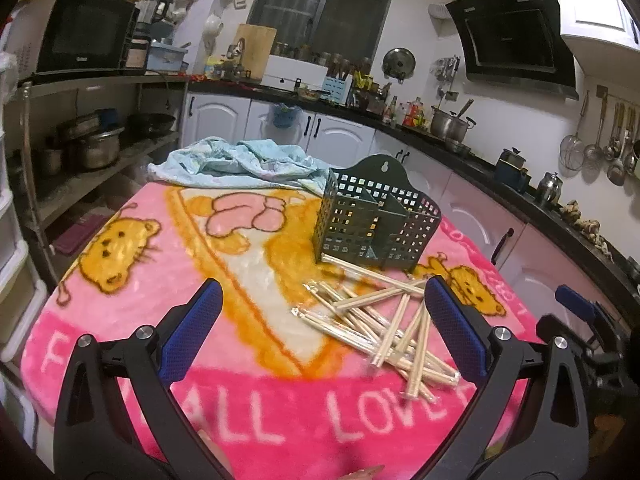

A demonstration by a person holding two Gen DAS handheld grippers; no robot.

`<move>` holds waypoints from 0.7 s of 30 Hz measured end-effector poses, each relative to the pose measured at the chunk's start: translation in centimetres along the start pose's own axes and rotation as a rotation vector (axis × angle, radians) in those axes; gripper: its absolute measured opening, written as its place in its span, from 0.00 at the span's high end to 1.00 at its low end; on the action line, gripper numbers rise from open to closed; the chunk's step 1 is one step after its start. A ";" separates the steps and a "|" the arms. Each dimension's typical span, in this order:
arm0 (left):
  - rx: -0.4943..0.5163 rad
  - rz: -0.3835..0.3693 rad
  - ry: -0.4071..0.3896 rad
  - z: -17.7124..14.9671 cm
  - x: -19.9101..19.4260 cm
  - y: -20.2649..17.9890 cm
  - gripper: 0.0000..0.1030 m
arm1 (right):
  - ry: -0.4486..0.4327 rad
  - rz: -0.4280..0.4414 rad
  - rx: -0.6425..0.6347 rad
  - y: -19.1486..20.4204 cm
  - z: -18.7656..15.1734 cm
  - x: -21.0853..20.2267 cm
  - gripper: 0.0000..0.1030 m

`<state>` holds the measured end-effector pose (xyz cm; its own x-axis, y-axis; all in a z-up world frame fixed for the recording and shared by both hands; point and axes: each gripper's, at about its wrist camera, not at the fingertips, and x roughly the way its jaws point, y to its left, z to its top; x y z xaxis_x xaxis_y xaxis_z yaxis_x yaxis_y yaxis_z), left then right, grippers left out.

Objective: Organize utensils
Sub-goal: 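Lower the left tool to the chopstick pile and close on a wrapped chopstick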

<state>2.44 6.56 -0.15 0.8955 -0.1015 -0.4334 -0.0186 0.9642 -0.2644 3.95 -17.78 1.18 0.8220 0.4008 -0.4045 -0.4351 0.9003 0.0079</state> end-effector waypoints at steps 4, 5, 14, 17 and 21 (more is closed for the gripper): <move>0.000 -0.010 0.033 0.4 0.9 0.9 0.09 | 0.023 0.012 0.000 -0.5 0.8 1.4 0.05; -0.004 -0.017 0.042 0.4 1.1 1.1 0.09 | 0.028 0.014 0.001 -0.6 0.9 1.6 0.05; -0.043 -0.107 0.179 0.2 5.5 1.2 0.19 | 0.105 0.007 0.014 -3.0 2.0 5.5 0.05; -0.047 -0.128 0.220 0.1 7.1 0.6 0.27 | 0.142 0.006 0.024 -3.9 2.2 7.1 0.05; -0.056 -0.164 0.289 -0.5 9.4 0.1 0.32 | 0.207 0.016 0.045 -5.1 2.3 10.0 0.06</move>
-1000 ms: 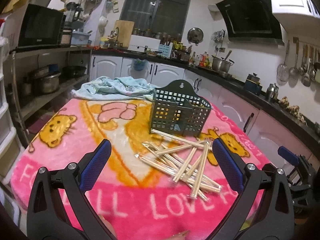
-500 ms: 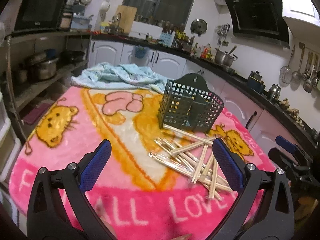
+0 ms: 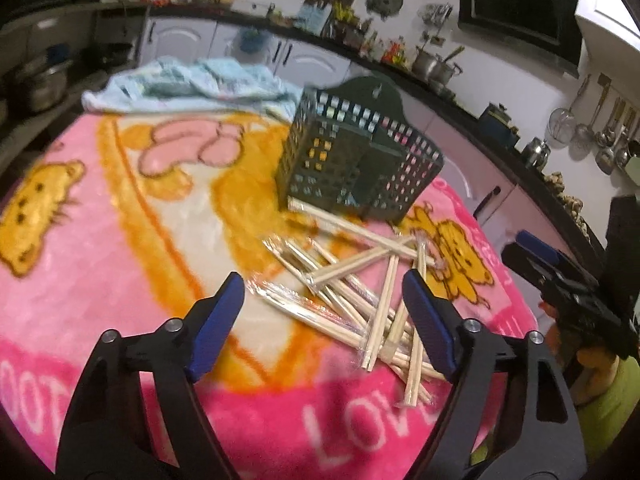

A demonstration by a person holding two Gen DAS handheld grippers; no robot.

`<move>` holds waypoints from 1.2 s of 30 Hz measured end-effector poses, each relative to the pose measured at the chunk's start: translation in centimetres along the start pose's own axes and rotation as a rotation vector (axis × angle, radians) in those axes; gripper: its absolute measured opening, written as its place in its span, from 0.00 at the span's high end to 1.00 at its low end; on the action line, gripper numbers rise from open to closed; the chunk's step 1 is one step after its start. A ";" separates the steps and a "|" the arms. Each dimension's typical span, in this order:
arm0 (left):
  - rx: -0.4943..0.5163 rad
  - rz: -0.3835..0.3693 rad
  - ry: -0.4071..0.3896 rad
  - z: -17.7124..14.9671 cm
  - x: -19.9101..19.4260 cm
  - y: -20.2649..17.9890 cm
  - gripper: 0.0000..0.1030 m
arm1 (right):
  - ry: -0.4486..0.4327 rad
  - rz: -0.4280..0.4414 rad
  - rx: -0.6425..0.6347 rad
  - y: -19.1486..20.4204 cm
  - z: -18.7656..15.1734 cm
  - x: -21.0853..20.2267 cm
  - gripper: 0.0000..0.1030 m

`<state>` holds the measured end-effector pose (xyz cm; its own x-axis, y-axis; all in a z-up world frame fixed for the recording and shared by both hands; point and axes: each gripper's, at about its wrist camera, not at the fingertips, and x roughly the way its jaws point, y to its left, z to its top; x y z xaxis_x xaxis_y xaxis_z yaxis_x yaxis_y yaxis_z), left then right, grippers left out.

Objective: Organize utensils
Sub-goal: 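Lower the left tool to the chopstick pile and close on a wrapped chopstick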

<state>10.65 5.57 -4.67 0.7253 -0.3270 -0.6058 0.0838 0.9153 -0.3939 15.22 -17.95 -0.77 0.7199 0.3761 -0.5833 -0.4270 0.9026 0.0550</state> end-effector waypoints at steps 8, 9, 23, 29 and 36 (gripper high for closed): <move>-0.014 -0.030 0.065 0.0 3.1 0.4 0.41 | 0.170 0.014 0.079 -2.6 0.7 5.9 0.24; -0.014 -0.032 0.068 0.1 3.4 0.5 0.42 | 0.196 0.015 0.091 -2.9 0.7 6.7 0.26; -0.062 -0.069 0.110 0.1 5.4 1.3 0.62 | 0.326 0.047 0.253 -5.7 0.2 11.7 0.53; -0.069 -0.070 0.122 -0.2 5.7 1.5 0.73 | 0.340 0.068 0.301 -6.6 0.5 12.5 0.71; -0.057 -0.073 0.107 -0.1 5.6 1.4 0.92 | 0.329 0.091 0.301 -6.8 0.8 12.0 0.91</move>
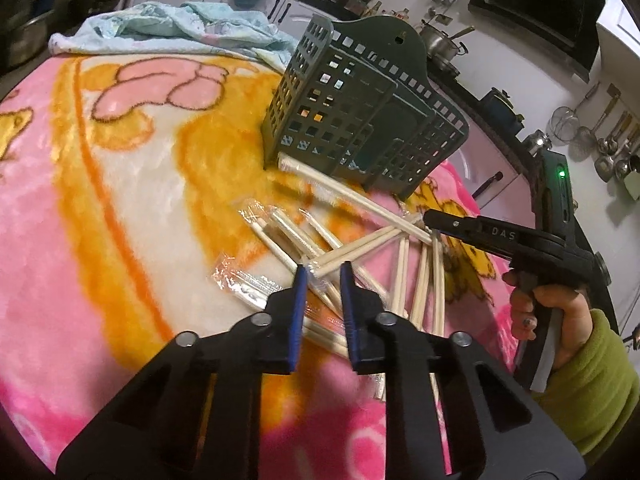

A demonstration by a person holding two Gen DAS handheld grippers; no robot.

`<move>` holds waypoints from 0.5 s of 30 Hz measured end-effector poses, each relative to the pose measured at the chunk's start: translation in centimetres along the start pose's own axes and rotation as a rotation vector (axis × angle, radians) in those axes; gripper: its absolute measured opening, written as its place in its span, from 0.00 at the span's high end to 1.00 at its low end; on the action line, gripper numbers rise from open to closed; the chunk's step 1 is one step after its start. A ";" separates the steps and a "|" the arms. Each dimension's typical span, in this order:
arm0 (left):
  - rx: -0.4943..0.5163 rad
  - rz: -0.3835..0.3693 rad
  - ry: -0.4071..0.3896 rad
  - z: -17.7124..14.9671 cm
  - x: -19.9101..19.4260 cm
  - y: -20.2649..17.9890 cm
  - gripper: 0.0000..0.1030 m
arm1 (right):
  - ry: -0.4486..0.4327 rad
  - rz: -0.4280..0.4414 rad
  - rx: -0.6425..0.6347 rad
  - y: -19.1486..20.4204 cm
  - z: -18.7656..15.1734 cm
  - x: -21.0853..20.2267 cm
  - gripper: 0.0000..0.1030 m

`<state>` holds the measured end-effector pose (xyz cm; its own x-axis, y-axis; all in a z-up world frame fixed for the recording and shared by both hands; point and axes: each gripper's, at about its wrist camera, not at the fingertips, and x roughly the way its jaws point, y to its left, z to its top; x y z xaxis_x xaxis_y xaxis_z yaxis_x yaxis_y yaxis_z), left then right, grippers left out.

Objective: Organize utensils
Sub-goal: 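Lower the left tool to the chopstick pile and close on a wrapped chopstick, then lift the chopstick with the left tool and carry it over the green caddy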

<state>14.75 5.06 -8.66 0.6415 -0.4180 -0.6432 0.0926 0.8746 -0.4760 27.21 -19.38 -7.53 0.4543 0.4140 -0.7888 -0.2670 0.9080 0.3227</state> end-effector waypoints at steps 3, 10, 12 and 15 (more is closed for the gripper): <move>0.018 -0.007 -0.009 0.0 -0.2 -0.2 0.95 | -0.024 0.009 -0.006 0.0 -0.1 -0.8 0.92; 0.090 -0.012 -0.067 0.2 -2.1 -1.5 0.99 | -0.087 0.036 -0.037 0.7 -0.2 -3.4 0.93; 0.102 -0.019 -0.075 0.3 -2.7 -1.7 1.00 | -0.110 0.044 -0.054 1.0 -0.3 -4.5 0.93; 0.128 -0.027 -0.091 0.3 -3.6 -2.4 1.00 | -0.132 0.052 -0.064 1.3 -0.4 -5.9 0.93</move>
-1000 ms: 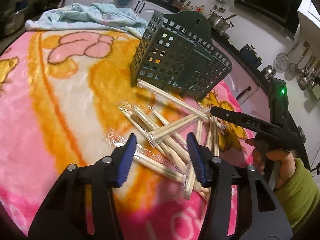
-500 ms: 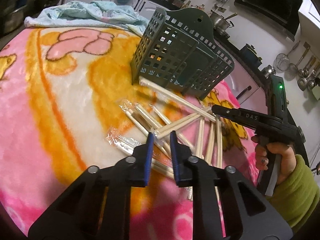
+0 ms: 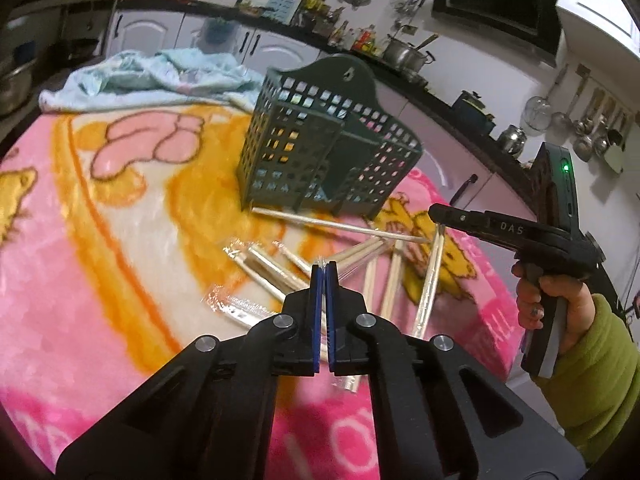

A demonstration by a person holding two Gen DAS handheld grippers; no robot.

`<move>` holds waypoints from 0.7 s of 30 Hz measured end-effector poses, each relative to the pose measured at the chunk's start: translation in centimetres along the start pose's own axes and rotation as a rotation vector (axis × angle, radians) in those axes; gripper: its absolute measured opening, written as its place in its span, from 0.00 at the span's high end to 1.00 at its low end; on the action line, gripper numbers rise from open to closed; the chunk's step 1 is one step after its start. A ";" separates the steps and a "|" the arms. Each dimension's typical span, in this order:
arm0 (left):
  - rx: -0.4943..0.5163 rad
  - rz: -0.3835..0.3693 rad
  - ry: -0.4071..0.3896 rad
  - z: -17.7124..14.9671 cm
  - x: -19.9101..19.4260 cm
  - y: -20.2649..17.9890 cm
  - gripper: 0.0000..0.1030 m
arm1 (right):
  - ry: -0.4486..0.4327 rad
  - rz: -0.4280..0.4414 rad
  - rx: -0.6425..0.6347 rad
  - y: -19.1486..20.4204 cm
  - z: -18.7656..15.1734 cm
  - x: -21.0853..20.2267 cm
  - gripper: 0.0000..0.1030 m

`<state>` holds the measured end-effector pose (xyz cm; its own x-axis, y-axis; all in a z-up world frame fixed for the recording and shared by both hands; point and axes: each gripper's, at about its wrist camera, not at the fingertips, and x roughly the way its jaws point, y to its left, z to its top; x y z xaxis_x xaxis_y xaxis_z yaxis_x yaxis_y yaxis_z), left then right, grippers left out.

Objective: Organize utensils
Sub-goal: 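Lift the chopstick with the left tool and carry it over the green caddy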

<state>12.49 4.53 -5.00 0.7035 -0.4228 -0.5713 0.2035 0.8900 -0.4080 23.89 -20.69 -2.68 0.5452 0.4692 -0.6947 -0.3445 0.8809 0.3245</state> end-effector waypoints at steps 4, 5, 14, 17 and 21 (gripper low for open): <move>0.039 -0.005 -0.021 0.3 -1.2 -1.0 1.00 | -0.036 0.001 -0.021 0.5 0.0 -1.8 0.94; 0.052 -0.004 -0.030 0.3 -1.6 -1.4 1.00 | -0.044 0.002 -0.028 0.8 0.0 -2.2 0.94; 0.145 -0.019 -0.069 1.5 -3.5 -4.6 1.00 | -0.118 0.012 -0.076 2.1 0.6 -5.8 0.94; 0.168 -0.025 -0.073 2.0 -3.7 -5.7 1.00 | -0.144 0.016 -0.092 2.6 1.0 -7.1 0.94; 0.195 -0.043 -0.085 3.0 -4.0 -7.0 1.00 | -0.180 0.008 -0.111 3.2 1.3 -8.6 0.94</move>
<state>10.27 0.46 2.27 0.7446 -0.4523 -0.4909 0.3566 0.8912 -0.2803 19.07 -21.85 5.14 0.6664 0.4881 -0.5636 -0.4256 0.8697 0.2500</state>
